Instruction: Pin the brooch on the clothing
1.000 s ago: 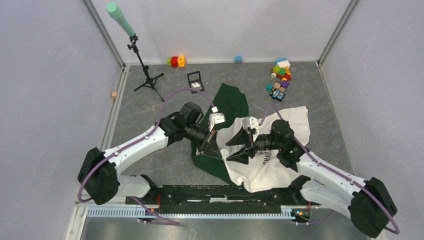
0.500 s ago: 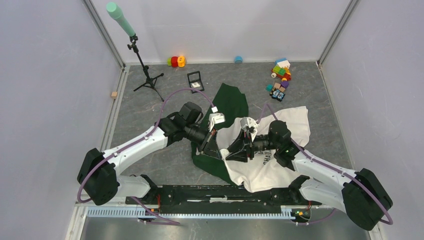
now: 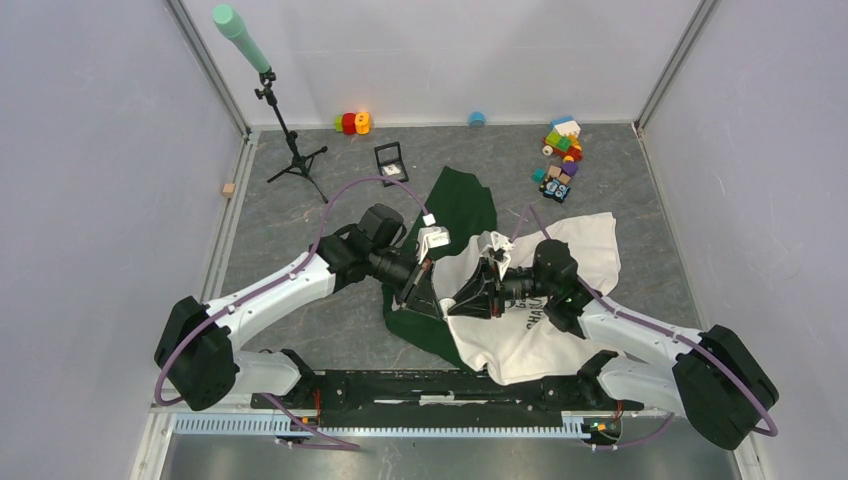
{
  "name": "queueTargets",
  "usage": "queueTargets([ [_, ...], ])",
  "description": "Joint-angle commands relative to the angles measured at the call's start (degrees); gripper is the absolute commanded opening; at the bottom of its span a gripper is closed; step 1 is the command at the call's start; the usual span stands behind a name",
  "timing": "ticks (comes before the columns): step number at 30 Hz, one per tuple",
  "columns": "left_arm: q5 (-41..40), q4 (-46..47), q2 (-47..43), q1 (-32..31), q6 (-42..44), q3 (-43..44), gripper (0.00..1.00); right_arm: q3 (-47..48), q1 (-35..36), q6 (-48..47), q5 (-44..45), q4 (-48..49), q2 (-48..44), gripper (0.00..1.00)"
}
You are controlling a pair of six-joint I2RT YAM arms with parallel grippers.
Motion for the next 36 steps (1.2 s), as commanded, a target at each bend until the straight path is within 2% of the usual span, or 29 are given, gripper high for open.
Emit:
queueTargets([
  [1, 2.0, 2.4, -0.7, 0.0, 1.4, 1.7, 0.02, 0.9, 1.0, 0.1, 0.8, 1.6, 1.1, 0.22],
  [7, 2.2, 2.4, -0.5, 0.0, 1.4, 1.6, 0.02, 3.0, 1.4, -0.7, 2.6, -1.8, 3.5, 0.15],
  [18, 2.5, 2.4, -0.2, 0.0, 1.3, 1.7, 0.02, 7.8, 3.2, -5.9, 6.3, -11.6, 6.0, 0.10],
  [29, 2.6, 2.5, -0.5, 0.0, 1.4, 1.6, 0.02, 10.4, 3.5, -4.9, 10.0, -15.0, 9.0, 0.05],
  [36, 1.9, 2.5, -0.9, 0.0, 1.4, 1.5, 0.02, 10.6, 2.7, -2.2, 16.2, -16.8, 11.2, 0.01],
])
